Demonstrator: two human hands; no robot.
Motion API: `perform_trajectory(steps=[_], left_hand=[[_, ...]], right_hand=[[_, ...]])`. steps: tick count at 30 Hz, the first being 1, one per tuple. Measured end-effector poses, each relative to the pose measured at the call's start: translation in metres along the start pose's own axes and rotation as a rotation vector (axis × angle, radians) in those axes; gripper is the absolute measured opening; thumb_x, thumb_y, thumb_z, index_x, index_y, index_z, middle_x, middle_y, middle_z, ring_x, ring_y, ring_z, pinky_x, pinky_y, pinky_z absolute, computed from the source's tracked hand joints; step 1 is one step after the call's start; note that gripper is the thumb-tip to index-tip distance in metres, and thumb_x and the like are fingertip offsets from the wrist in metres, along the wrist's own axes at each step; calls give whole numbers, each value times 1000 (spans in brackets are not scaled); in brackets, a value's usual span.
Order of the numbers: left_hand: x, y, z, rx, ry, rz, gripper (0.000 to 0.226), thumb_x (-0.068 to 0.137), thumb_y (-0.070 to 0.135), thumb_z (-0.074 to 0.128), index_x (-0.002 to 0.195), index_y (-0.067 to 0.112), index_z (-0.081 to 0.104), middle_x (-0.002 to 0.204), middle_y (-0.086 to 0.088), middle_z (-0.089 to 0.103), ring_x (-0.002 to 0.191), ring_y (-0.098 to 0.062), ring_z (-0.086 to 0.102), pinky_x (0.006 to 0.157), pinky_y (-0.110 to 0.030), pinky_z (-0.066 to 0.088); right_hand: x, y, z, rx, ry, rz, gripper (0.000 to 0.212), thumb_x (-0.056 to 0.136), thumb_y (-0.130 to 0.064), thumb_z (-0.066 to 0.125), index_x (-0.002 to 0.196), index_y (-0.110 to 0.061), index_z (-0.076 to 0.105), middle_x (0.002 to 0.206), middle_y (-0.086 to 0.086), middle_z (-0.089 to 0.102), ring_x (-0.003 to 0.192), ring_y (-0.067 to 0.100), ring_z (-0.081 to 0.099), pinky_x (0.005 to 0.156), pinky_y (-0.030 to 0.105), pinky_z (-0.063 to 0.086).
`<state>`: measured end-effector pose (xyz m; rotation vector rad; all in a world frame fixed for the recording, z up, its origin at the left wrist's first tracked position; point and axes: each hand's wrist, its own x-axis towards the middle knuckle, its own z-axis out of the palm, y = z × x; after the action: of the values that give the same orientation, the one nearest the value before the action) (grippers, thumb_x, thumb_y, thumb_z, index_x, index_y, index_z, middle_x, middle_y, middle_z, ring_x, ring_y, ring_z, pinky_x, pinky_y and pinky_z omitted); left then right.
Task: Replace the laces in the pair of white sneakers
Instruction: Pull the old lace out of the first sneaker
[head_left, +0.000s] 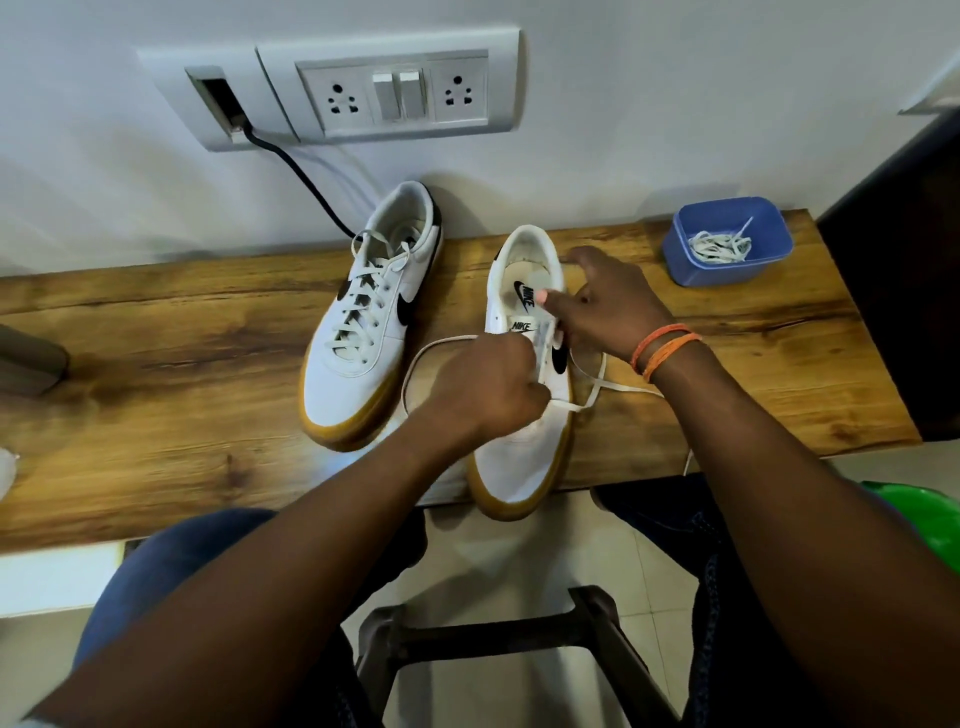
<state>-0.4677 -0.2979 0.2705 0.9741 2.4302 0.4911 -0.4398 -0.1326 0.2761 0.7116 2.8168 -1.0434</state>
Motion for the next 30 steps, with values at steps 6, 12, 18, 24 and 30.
perform_trajectory(steps=[6,12,18,24,30], left_hand=[[6,-7,18,-13,-89,-1,9,79,17,62,72,12,60,64,-1,53,64,-26,58,60,-34,52],[12,-6,-6,-24,-243,-15,20,81,21,71,68,8,63,63,-2,56,70,-25,61,64,-36,51],[4,-37,-51,79,-426,-105,12,78,17,69,76,5,72,73,-9,71,66,-20,65,62,-28,53],[11,-36,-39,-7,-165,87,16,84,28,70,89,13,74,80,6,66,82,-13,61,76,-32,51],[12,-20,2,35,-160,213,12,77,21,67,82,22,77,74,2,69,71,-22,63,64,-36,55]], right_hand=[[0,0,-1,32,-112,66,37,81,-32,78,110,-11,69,81,4,71,65,17,70,60,30,60],[7,3,-8,199,-168,183,31,79,-6,77,110,-6,72,80,14,74,67,28,73,67,46,62],[6,3,-6,250,-162,193,34,78,-3,76,112,-6,72,82,16,74,73,32,73,69,45,62],[7,4,-4,232,-155,179,35,79,-5,76,113,-8,71,82,12,75,69,27,73,66,40,62],[7,4,-3,233,-166,183,35,79,-6,76,114,-9,71,85,12,75,72,28,73,68,41,62]])
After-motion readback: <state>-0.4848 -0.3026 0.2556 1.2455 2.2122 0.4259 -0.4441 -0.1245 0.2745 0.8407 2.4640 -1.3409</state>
